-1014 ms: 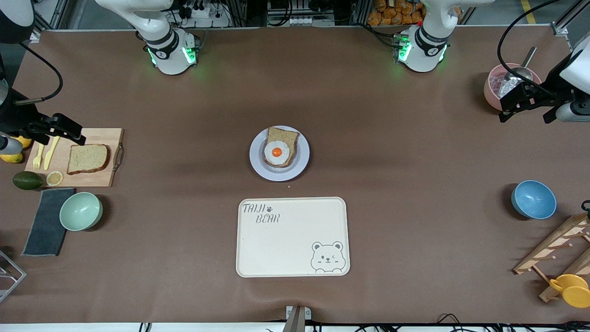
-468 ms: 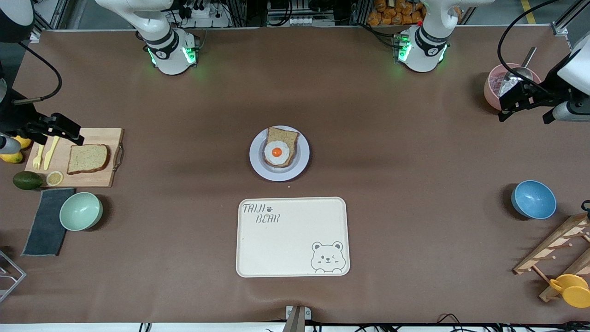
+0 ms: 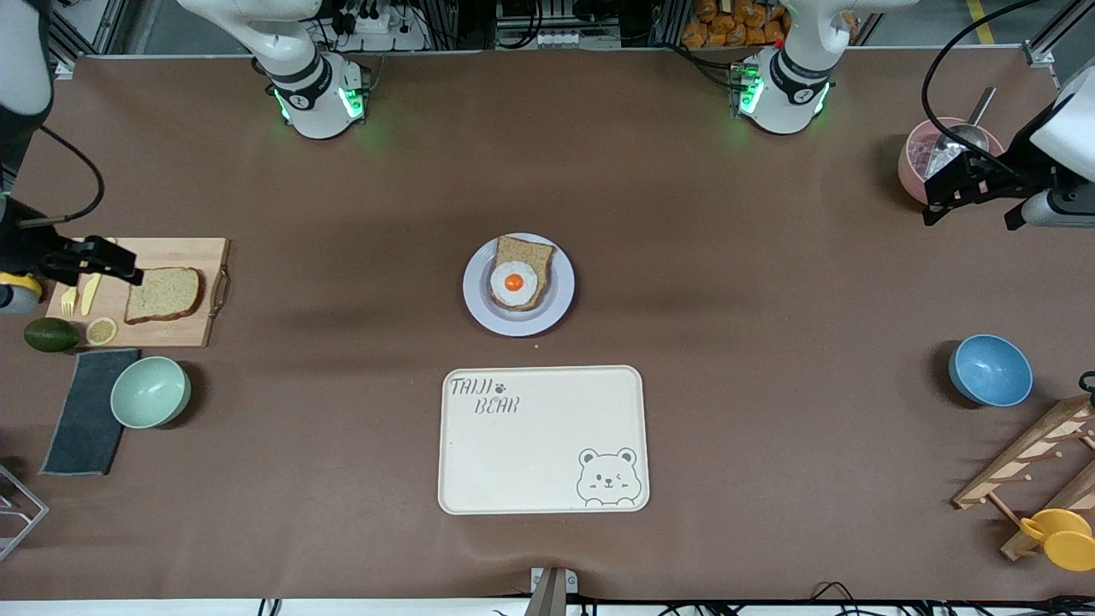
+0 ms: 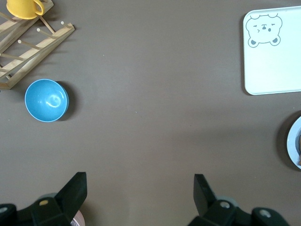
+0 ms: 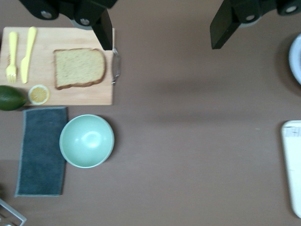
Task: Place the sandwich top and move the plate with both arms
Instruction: 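Reach the right gripper to the bread slice while the left gripper moves out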
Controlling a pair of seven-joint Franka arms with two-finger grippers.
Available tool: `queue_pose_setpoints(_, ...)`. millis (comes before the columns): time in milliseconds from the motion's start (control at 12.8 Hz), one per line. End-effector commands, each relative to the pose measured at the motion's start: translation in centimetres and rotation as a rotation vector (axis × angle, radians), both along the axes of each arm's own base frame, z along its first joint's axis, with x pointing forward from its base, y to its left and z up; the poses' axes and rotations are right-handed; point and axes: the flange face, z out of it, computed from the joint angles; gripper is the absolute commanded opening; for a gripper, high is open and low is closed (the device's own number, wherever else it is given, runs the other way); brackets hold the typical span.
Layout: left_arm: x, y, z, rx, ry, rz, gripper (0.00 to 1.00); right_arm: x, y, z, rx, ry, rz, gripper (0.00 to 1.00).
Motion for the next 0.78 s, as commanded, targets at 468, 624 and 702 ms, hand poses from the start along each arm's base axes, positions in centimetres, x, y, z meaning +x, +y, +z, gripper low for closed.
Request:
queue_pose_setpoints(468,1.8,1.2,-3.8,0.009,0.077,0.153,1.00,-4.1,-16.4,-12.3,0.086,-0.005,0.142,0.88)
queue_pose_setpoints(624,2.6,1.6,-5.1,0.007,0.084,0.184,1.00,-4.6,-19.1,-15.1,0.097,0.000,0.167,0.86)
queue_pose_setpoints(702,3.0,1.4,-6.2,0.004,0.104,0.183,1.00,-5.0,-20.3,-16.6,0.095,-0.007,0.180,0.85)
